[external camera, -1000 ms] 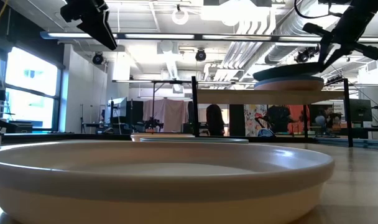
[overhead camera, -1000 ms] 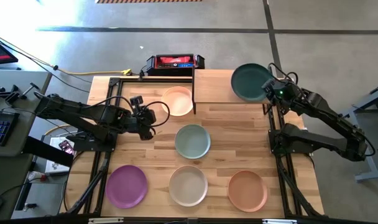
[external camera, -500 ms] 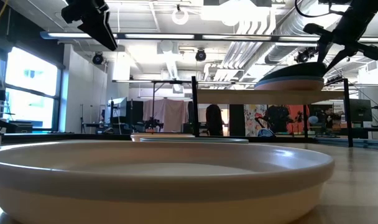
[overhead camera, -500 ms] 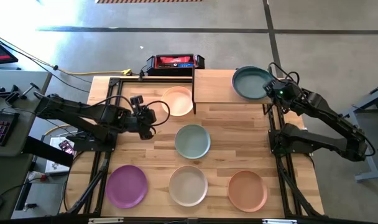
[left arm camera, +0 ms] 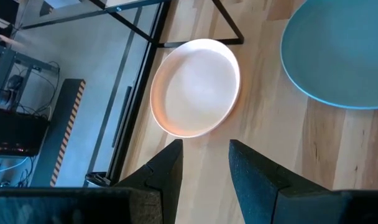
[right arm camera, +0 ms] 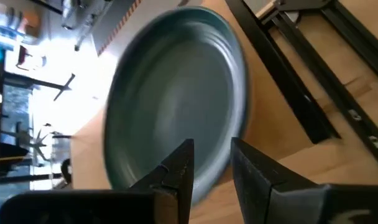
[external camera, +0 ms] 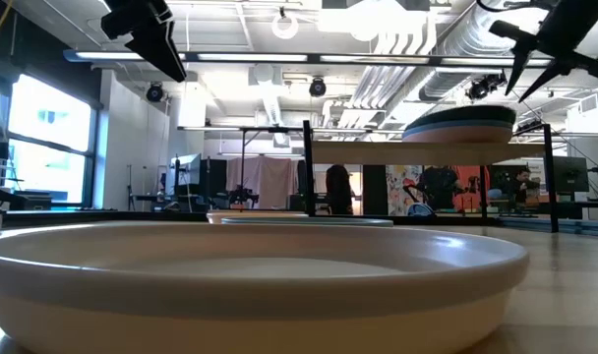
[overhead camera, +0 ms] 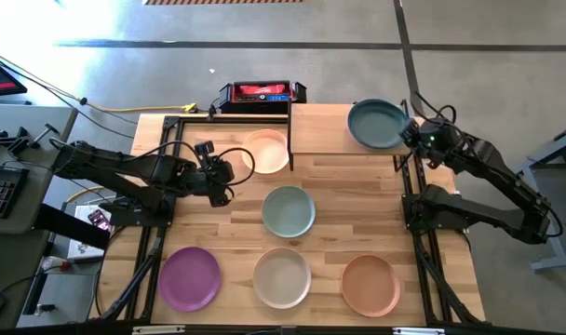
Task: Place and stack plates onto a shelf
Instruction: Stack the green plate on top of the blue plate on the shelf, then stack the violet plate on top of the green plate on the shelf
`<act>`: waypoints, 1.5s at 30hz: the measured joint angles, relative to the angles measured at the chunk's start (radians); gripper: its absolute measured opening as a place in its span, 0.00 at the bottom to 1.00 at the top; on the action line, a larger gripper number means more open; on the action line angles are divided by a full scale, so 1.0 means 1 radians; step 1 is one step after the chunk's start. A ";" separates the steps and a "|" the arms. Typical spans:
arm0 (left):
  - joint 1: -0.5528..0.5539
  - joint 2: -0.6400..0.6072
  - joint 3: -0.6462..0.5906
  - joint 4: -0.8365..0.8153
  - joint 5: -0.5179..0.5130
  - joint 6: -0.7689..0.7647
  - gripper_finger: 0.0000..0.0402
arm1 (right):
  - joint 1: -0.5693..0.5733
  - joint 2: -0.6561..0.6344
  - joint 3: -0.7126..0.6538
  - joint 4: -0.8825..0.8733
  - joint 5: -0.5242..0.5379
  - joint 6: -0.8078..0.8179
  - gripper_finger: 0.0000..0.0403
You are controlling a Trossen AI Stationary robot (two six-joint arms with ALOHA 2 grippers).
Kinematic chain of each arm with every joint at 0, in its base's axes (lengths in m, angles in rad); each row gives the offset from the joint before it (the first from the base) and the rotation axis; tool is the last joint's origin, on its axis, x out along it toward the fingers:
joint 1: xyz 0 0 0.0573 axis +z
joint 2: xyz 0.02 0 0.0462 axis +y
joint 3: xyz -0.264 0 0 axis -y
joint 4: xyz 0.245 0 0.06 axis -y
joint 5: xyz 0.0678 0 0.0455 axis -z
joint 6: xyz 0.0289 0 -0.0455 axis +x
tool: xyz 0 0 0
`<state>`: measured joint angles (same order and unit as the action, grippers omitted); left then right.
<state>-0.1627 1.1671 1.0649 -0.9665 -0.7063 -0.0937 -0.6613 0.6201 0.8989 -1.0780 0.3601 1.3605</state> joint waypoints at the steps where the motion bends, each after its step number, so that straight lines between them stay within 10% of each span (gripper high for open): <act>1: 0.000 0.000 0.000 0.000 0.000 0.000 0.29 | 0.000 0.000 0.000 -0.012 -0.003 0.000 0.22; 14: 0.000 0.000 0.000 0.022 0.001 -0.011 0.29 | 0.000 0.050 -0.003 -0.049 -0.051 0.000 0.22; 27: 0.006 0.000 0.000 -0.077 0.272 -0.305 0.29 | 0.128 0.081 -0.004 0.200 -0.578 -0.143 0.22; 45: -0.235 -0.005 -0.163 -0.240 0.624 -0.263 0.29 | 0.586 0.253 -0.005 0.479 -0.414 -0.003 0.22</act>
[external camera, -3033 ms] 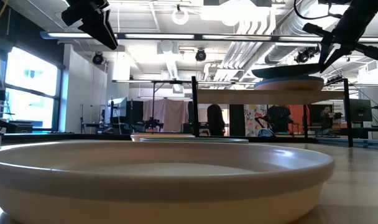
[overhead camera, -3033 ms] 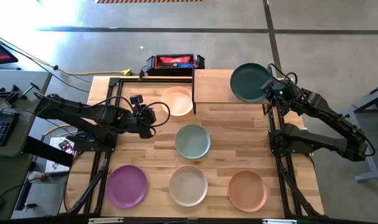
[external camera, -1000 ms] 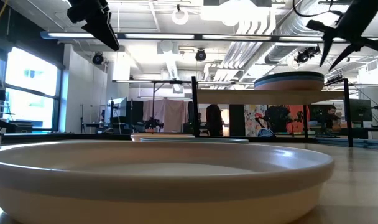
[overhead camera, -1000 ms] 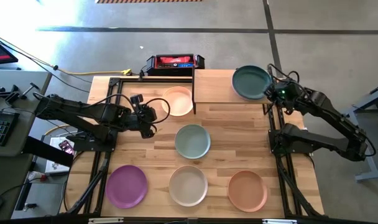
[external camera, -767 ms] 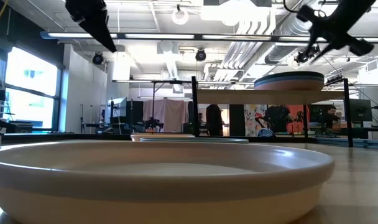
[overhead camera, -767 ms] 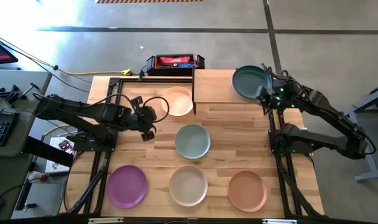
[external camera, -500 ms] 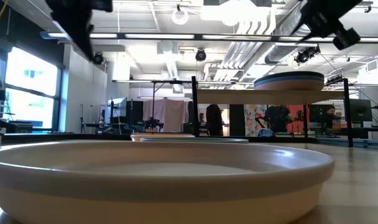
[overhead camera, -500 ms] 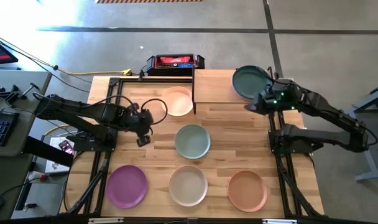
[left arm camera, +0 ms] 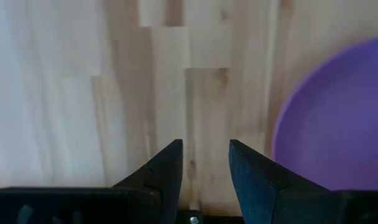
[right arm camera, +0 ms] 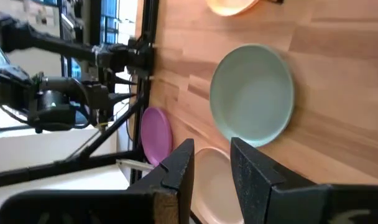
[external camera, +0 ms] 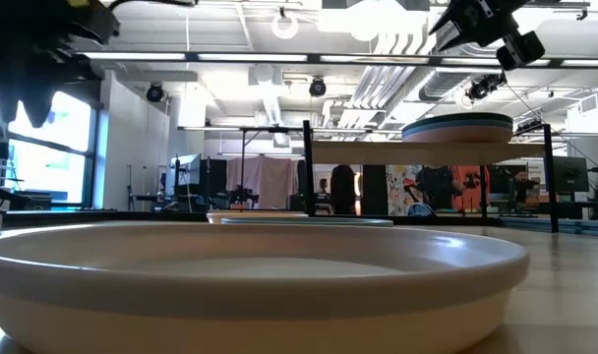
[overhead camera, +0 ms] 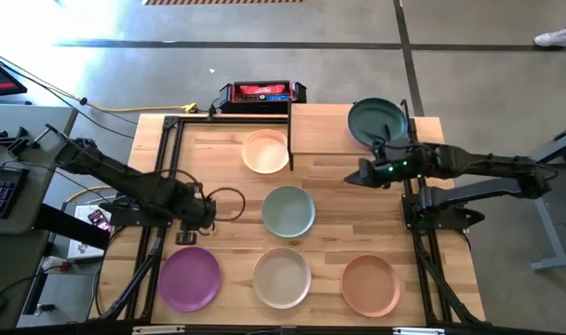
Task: Place and stack plates onto a shelf
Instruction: Stack the violet plate on top of the green plate on the shelf
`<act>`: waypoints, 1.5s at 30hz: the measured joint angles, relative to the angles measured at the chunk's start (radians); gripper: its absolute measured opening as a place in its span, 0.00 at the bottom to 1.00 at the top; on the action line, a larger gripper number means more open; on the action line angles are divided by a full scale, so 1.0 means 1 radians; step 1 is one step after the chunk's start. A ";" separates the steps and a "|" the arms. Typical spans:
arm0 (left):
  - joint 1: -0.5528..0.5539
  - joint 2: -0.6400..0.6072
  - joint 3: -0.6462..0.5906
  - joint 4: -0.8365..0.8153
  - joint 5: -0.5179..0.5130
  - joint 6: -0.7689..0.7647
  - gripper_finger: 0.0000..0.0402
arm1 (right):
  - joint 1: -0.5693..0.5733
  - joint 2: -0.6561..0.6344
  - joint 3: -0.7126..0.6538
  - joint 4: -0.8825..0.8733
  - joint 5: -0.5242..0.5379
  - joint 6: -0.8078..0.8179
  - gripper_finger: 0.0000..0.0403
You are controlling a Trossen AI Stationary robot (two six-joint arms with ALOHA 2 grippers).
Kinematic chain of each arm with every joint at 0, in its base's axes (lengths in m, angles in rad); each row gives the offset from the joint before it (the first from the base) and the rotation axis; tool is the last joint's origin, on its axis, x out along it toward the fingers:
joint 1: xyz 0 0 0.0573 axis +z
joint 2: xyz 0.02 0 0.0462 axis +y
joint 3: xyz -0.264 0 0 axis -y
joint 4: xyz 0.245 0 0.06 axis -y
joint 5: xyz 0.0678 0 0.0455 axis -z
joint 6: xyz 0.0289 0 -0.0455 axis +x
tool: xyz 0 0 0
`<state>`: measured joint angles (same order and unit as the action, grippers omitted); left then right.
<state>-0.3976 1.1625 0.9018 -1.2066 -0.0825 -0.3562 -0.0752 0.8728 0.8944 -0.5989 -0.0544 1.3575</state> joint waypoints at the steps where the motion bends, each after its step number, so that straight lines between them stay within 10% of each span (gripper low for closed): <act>1: -0.020 0.000 -0.001 0.005 0.000 0.000 0.29 | 0.014 0.014 0.000 0.011 0.006 0.005 0.22; 18: -0.273 0.058 -0.124 0.253 0.052 -0.081 0.29 | 0.183 0.171 0.000 0.208 0.073 0.039 0.22; 45: -0.289 0.296 -0.176 0.378 0.060 -0.050 0.29 | 0.222 0.168 0.000 0.216 0.114 0.031 0.22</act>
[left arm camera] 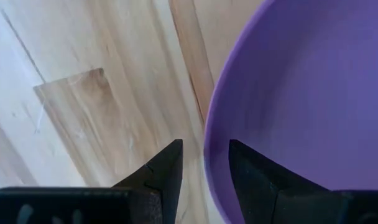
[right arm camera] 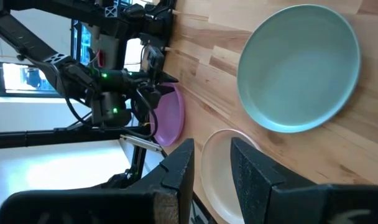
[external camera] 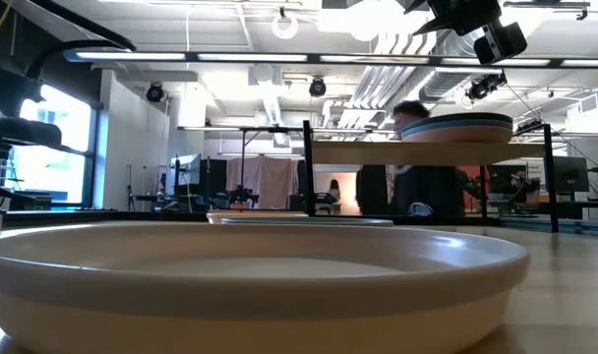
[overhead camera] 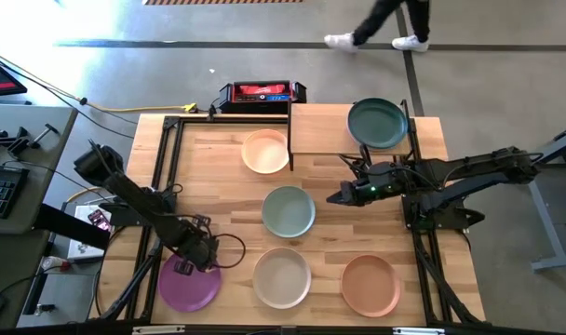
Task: Place and stack plates onto a shelf
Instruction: Stack the violet plate on top of the green plate on the shelf
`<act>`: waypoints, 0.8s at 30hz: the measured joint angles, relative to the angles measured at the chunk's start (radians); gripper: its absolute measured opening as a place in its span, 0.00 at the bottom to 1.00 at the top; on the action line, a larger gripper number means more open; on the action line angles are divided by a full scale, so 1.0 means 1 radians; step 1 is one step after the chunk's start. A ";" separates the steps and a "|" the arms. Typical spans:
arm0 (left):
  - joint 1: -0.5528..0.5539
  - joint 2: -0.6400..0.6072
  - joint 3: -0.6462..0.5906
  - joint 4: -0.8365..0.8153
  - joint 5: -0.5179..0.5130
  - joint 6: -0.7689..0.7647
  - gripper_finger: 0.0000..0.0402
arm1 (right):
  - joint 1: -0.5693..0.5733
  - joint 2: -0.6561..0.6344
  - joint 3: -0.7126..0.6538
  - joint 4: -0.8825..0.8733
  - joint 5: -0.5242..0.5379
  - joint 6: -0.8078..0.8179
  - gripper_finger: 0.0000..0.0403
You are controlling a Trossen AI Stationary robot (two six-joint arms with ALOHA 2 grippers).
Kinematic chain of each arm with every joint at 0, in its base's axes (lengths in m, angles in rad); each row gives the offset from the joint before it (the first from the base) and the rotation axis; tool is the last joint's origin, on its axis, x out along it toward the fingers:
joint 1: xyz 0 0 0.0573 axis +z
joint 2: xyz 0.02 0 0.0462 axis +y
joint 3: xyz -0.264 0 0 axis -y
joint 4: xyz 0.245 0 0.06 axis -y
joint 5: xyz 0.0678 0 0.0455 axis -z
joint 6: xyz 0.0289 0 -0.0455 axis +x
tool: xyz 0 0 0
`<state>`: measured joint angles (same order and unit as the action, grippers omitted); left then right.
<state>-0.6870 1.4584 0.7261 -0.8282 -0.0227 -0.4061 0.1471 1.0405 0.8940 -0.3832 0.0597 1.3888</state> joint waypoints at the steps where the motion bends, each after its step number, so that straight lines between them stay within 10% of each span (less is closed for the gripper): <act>1: 0.003 0.004 0.000 0.006 0.000 0.000 0.29 | 0.000 0.000 0.000 0.000 0.000 0.000 0.22; 24: 0.114 -0.006 0.003 0.017 0.074 0.097 0.01 | 0.000 0.000 0.000 0.000 -0.001 -0.005 0.22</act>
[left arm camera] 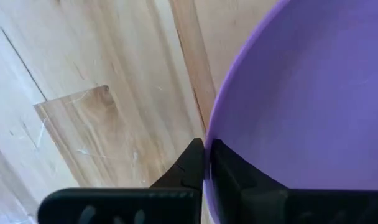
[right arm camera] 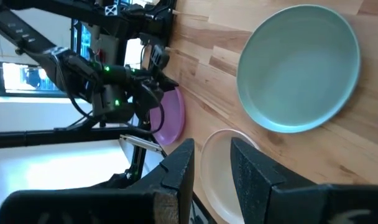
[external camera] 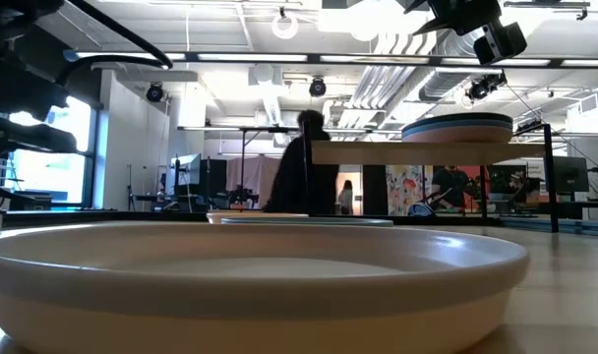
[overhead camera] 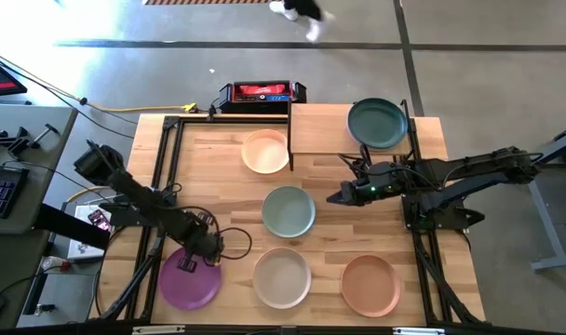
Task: Place and stack plates onto a shelf
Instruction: Stack the violet plate on top of the green plate on the shelf
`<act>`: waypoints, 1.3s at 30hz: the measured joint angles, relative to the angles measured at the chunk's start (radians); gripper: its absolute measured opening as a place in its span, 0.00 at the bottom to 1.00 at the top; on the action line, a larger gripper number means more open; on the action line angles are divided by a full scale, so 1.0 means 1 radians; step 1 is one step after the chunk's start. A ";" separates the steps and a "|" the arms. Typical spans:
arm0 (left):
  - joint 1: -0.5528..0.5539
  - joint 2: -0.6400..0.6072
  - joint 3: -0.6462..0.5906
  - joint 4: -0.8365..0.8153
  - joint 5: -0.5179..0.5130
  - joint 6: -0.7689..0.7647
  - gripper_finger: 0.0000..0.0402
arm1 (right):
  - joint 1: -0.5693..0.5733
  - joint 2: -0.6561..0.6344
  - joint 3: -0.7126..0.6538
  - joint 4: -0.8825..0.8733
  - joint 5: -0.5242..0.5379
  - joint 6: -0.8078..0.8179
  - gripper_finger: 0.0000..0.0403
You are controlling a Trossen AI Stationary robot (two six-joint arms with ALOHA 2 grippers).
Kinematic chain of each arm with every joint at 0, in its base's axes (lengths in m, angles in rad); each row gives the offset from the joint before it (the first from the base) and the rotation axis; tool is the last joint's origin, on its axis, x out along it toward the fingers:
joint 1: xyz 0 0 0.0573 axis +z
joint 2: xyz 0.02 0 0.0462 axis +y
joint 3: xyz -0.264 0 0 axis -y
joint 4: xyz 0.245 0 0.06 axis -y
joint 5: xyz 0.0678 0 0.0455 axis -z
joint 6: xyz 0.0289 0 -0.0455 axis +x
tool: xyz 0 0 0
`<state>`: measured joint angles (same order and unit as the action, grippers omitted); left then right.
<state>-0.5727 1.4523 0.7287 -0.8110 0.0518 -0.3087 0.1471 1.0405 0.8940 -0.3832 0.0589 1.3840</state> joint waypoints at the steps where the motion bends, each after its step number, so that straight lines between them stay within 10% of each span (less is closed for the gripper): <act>1: 0.008 -0.005 -0.001 -0.002 0.003 0.000 0.01 | 0.000 0.000 0.000 0.000 -0.001 -0.012 0.22; 26: 0.302 -0.177 0.264 -0.302 -0.172 -0.004 0.00 | -0.003 0.000 0.000 -0.008 0.088 -0.309 0.40; 39: 0.475 -0.177 0.531 -0.313 -0.507 -0.055 0.00 | -0.009 0.000 0.000 0.176 0.319 -0.736 0.43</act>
<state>-0.0974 1.2751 1.2599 -1.1240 -0.4551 -0.3641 0.1381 1.0405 0.8940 -0.2067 0.3781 0.6482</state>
